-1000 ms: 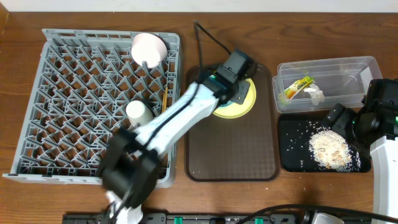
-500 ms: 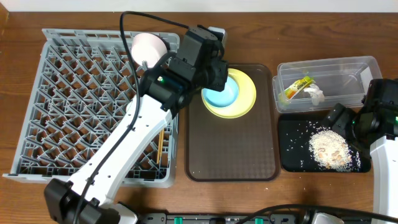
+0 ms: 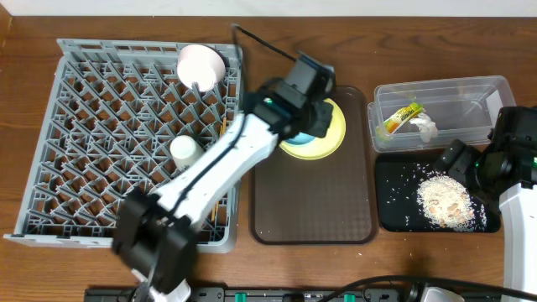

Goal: Sort waste into correct bins and load items into the dishwasher

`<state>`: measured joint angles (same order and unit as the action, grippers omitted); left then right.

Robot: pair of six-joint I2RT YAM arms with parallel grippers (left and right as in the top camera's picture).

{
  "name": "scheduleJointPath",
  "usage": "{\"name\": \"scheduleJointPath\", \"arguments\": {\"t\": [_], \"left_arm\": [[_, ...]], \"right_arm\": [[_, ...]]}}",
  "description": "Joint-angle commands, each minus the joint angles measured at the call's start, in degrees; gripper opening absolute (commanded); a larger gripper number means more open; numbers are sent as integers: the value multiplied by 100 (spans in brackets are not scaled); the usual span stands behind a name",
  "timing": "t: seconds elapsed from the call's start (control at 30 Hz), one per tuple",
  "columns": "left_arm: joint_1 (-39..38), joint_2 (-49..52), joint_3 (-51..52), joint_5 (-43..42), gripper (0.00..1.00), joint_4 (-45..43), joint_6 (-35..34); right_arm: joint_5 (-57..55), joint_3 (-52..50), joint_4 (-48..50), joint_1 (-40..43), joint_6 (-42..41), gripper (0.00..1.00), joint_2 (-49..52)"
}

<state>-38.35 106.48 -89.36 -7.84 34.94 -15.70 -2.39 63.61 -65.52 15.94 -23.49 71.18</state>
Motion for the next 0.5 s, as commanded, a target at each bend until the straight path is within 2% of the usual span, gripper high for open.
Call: {"name": "scheduleJointPath", "arguments": {"t": [0.0,0.47], "left_arm": [[-160,315,42,778,8,26,-302],[-1167,509,42,3630,8,275,-1687]], "right_arm": [[-37,76,-4,81,-24,99,-44],[-37,76,-4,81,-24,99,-44]]}}
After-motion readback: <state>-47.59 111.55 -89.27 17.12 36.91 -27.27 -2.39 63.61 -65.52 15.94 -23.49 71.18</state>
